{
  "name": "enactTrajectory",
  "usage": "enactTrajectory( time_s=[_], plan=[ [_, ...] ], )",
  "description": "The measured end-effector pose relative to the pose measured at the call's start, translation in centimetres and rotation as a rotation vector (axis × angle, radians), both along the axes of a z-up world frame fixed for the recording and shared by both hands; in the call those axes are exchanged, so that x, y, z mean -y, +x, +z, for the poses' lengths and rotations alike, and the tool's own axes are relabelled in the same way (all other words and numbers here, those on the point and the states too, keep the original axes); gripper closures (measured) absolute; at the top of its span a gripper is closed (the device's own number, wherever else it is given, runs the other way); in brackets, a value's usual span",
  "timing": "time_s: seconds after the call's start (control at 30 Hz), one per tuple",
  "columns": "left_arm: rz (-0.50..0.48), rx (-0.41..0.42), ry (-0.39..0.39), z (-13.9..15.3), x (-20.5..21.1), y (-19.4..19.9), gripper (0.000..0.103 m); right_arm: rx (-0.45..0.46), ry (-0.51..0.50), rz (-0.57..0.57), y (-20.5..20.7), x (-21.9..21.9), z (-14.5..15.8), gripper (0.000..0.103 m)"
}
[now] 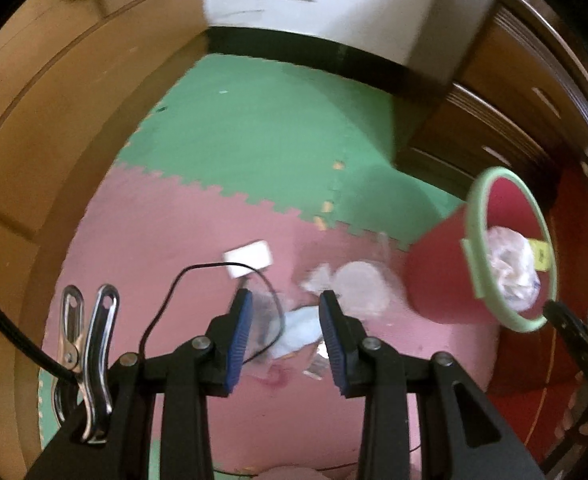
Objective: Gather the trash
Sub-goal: 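Move both open tools back down to the grey printed paper sheet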
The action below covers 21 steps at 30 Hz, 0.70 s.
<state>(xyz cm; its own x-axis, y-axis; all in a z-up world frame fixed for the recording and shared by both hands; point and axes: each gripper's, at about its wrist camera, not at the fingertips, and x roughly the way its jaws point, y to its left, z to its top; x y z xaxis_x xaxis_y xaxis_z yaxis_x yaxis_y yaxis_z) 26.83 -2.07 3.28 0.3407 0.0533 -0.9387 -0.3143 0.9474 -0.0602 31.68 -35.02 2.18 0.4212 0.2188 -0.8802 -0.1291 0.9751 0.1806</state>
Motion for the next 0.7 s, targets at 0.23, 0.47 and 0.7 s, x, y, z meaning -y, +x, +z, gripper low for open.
enactTrajectory(
  time_s=[0.23,0.47,0.7],
  plan=[
    [0.151,-0.016,0.038,0.0,-6.3,-2.6,0.068,-0.015,-0.001,0.073,-0.3,-3.5,-0.7,0.053],
    [0.306,-0.022,0.123,0.3,-12.4,-5.3,0.068,-0.046,-0.003,0.139,-0.6,-6.8,-2.0,0.053],
    [0.376,-0.064,0.074,-3.6,-15.2,-6.8,0.068,-0.096,-0.022,0.218,-1.1,-10.7,-4.9,0.053]
  ],
)
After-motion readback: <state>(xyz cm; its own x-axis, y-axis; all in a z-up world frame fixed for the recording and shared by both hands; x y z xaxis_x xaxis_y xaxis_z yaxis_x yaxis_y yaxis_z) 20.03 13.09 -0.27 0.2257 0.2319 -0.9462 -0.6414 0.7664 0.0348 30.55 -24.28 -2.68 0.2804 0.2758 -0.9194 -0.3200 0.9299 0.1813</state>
